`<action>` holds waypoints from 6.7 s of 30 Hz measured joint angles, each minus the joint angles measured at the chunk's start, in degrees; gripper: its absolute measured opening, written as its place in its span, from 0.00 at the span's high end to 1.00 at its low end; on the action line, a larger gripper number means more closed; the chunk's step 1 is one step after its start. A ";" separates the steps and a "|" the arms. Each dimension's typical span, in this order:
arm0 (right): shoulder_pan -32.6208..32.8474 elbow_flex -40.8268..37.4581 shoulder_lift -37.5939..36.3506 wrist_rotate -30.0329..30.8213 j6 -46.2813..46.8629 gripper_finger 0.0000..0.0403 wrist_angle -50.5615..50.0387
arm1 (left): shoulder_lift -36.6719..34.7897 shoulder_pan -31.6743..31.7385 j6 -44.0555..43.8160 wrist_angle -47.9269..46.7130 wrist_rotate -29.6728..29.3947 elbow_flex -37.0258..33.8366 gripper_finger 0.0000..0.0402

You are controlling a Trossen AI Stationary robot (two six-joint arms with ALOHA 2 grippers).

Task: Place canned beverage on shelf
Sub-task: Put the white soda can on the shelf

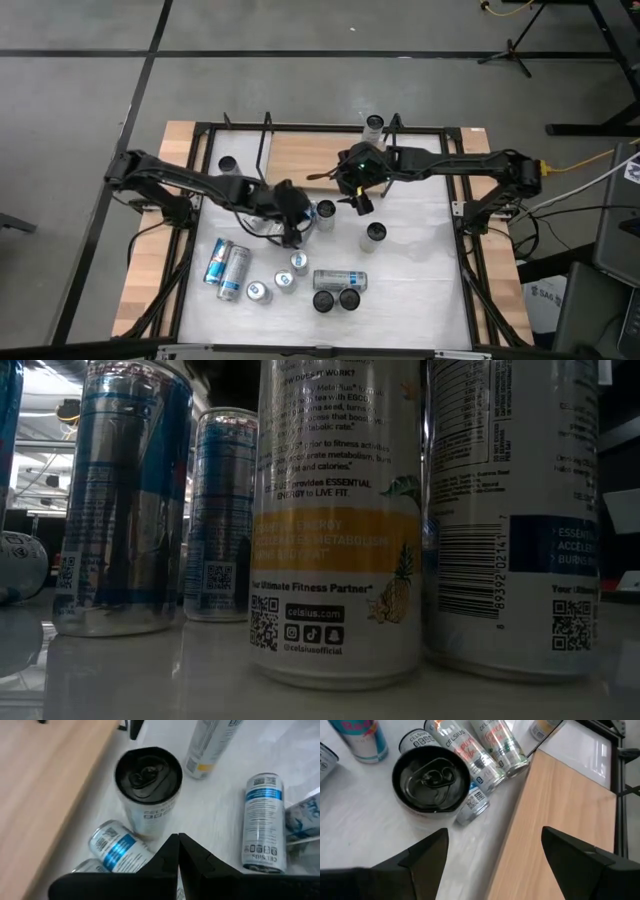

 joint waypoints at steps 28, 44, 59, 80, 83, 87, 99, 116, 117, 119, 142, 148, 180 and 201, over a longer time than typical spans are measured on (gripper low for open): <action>0.04 -0.02 1.13 -7.60 0.23 0.23 0.76 | 4.16 5.14 1.88 5.13 -5.74 0.00 1.00; 0.04 -0.02 0.68 -8.55 3.04 0.23 0.42 | 3.66 6.55 6.58 6.41 -6.00 0.00 1.00; 0.07 -0.02 0.37 -15.74 6.49 0.23 2.17 | -4.58 7.84 6.61 0.35 -7.42 0.00 1.00; 0.07 0.00 5.46 -15.96 6.60 0.23 3.67 | -7.21 7.82 6.58 -0.74 -7.46 0.07 1.00; 0.07 0.00 6.39 -15.92 6.60 0.23 3.47 | -7.21 7.82 6.58 -0.79 -7.46 0.07 1.00; 0.07 0.00 6.27 -15.78 6.60 0.24 4.17 | -7.21 7.82 6.58 -0.78 -7.46 0.07 1.00; 0.07 0.02 6.27 -15.63 6.58 0.41 5.88 | -7.21 7.82 6.56 -0.72 -7.48 0.07 1.00; 0.00 4.73 5.29 -12.24 6.14 0.40 -1.21 | -7.21 7.82 6.56 -0.74 -7.53 0.04 1.00; 0.00 5.77 5.29 -12.09 6.14 0.40 -2.47 | -7.21 7.82 6.56 -0.74 -7.53 0.02 1.00; -0.02 8.25 5.29 -12.11 6.13 0.40 -5.51 | -7.20 7.82 6.56 -0.74 -7.55 0.02 1.00; -10.63 29.05 5.20 -10.47 3.33 0.41 -20.34 | -7.19 7.80 6.58 -0.54 -7.53 0.02 1.00; -17.90 29.05 5.20 -10.56 1.94 0.41 -20.34 | -7.19 7.82 6.58 -0.52 -7.53 0.02 1.00; -32.37 14.52 5.50 -19.04 -1.63 0.41 -5.86 | -7.19 7.82 6.54 0.90 -9.00 0.02 1.00; -32.37 8.44 5.48 -18.18 -1.60 0.41 -0.66 | -7.18 7.82 6.40 0.97 -8.99 0.02 1.00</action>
